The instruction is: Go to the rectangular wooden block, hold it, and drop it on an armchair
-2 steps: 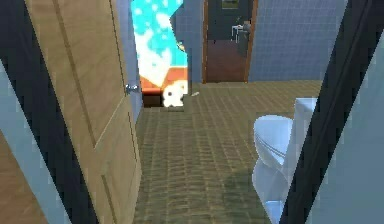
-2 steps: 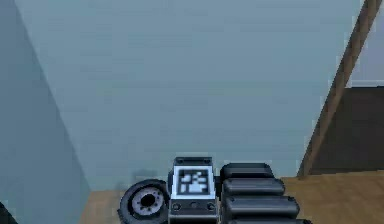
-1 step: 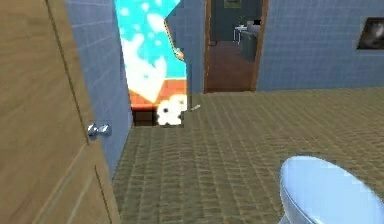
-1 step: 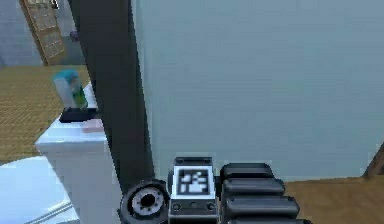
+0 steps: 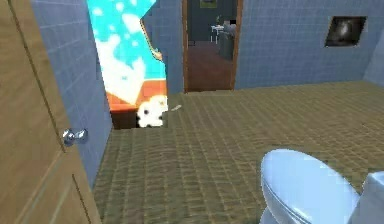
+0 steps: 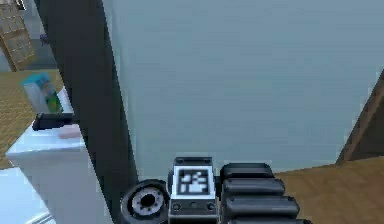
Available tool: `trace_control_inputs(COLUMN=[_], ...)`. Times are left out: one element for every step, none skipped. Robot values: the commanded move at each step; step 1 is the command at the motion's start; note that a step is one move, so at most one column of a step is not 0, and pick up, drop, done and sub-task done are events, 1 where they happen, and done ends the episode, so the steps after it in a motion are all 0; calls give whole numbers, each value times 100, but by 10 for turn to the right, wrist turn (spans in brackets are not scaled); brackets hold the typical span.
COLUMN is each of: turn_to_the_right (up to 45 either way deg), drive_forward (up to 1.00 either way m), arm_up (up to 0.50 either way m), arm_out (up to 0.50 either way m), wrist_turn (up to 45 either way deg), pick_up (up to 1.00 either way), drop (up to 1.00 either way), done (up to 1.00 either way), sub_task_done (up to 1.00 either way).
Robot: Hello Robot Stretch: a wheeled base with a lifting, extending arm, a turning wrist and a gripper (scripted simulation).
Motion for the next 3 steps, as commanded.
trace_control_inputs(turn_to_the_right=[0,210,0], drive_forward=[100,0,5], arm_up=[0,0,0], arm_out=[0,0,0], wrist_turn=[0,0,0], pick_up=[0,0,0], drop=[0,0,0], done=[0,0,0], sub_task_done=[0,0,0])
